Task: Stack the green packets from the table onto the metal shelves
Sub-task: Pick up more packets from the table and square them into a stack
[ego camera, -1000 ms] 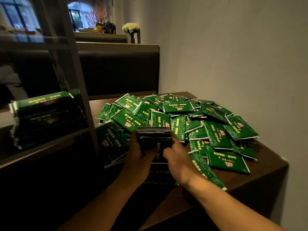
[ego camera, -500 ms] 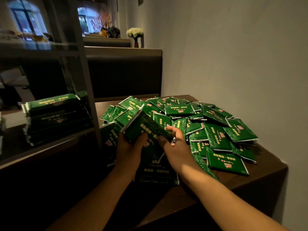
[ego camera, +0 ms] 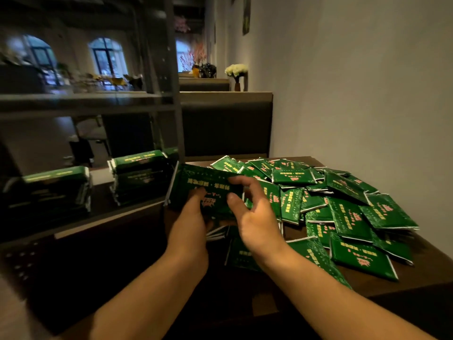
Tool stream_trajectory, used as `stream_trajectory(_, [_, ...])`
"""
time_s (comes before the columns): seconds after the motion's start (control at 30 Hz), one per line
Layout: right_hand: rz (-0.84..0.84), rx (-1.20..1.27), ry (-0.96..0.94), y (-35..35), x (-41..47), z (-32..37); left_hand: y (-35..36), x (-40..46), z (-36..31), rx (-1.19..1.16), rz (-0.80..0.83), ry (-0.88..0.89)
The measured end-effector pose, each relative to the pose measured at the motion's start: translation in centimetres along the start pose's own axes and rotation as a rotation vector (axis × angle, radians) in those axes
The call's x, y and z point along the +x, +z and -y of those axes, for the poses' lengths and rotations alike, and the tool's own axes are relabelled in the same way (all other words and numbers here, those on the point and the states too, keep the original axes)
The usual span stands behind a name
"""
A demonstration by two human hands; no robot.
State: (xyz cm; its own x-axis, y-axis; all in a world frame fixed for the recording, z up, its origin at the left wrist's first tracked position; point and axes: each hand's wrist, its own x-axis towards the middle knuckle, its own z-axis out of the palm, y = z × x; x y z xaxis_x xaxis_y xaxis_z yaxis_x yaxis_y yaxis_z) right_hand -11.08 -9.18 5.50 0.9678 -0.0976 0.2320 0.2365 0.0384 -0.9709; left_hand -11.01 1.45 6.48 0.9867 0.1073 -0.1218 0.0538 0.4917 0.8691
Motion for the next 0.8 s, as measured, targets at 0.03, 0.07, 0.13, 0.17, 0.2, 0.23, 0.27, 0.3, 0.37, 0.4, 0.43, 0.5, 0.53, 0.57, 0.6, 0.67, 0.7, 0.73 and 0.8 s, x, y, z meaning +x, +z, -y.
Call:
stream_trajectory(0.03, [0.029, 0.03, 0.007, 0.6, 0.0, 0.5, -0.3, -0.2, -0.8, -0.007, -0.039, 0.001])
stream_trajectory(0.07, [0.064, 0.064, 0.017, 1.4, 0.0, 1.1, -0.8, -0.4, -1.5, -0.007, -0.061, 0.01])
stream_trajectory(0.13, [0.13, 0.146, 0.044, 3.2, 0.0, 2.0, -2.0, -0.9, -3.2, -0.021, -0.133, 0.034])
stream_trajectory(0.17, [0.161, 0.177, 0.062, 4.1, 0.0, 2.4, -2.5, -1.3, -4.1, -0.034, -0.162, 0.055])
stream_trajectory(0.2, [0.199, 0.191, 0.08, 5.3, 0.3, 2.8, -3.2, -1.7, -5.2, -0.048, -0.191, 0.086])
stream_trajectory(0.23, [0.229, 0.202, 0.094, 6.2, 0.7, 3.2, -3.5, -1.8, -5.9, -0.055, -0.211, 0.098])
stream_trajectory(0.27, [0.26, 0.19, 0.1, 7.4, 1.3, 3.5, -3.9, -1.8, -6.6, -0.057, -0.229, 0.118])
stream_trajectory(0.3, [0.288, 0.163, 0.102, 8.8, 2.0, 3.8, -4.5, -1.8, -7.4, -0.054, -0.262, 0.154])
stream_trajectory(0.37, [0.304, 0.079, 0.12, 11.6, 3.5, 4.3, -5.5, -2.0, -8.6, -0.058, -0.353, 0.234])
stream_trajectory(0.4, [0.31, 0.059, 0.137, 12.6, 4.2, 4.4, -6.0, -1.7, -8.7, -0.061, -0.4, 0.263])
stream_trajectory(0.43, [0.332, 0.051, 0.148, 14.1, 4.8, 4.7, -6.9, -1.5, -9.1, -0.063, -0.445, 0.291])
stream_trajectory(0.5, [0.368, 0.042, 0.168, 16.2, 6.2, 5.0, -8.5, -1.1, -9.3, -0.047, -0.511, 0.299])
stream_trajectory(0.53, [0.383, 0.03, 0.185, 17.1, 6.9, 5.0, -9.4, -0.8, -9.4, -0.04, -0.544, 0.287])
stream_trajectory(0.57, [0.391, 0.017, 0.196, 18.0, 7.7, 4.9, -10.2, -0.6, -9.6, -0.02, -0.568, 0.273])
stream_trajectory(0.6, [0.395, 0.007, 0.203, 18.9, 8.4, 4.9, -10.8, -0.4, -9.7, 0.015, -0.579, 0.262])
stream_trajectory(0.67, [0.39, -0.019, 0.219, 20.9, 9.8, 5.1, -12.0, -0.2, -10.3, 0.091, -0.579, 0.25])
stream_trajectory(0.7, [0.383, -0.021, 0.228, 21.8, 10.4, 5.2, -12.4, -0.1, -10.5, 0.117, -0.57, 0.245])
stream_trajectory(0.73, [0.385, -0.026, 0.239, 22.6, 11.0, 5.3, -12.9, 0.1, -10.8, 0.134, -0.559, 0.245])
stream_trajectory(0.8, [0.418, -0.079, 0.241, 24.3, 12.1, 5.3, -13.8, 0.4, -11.3, 0.154, -0.546, 0.251])
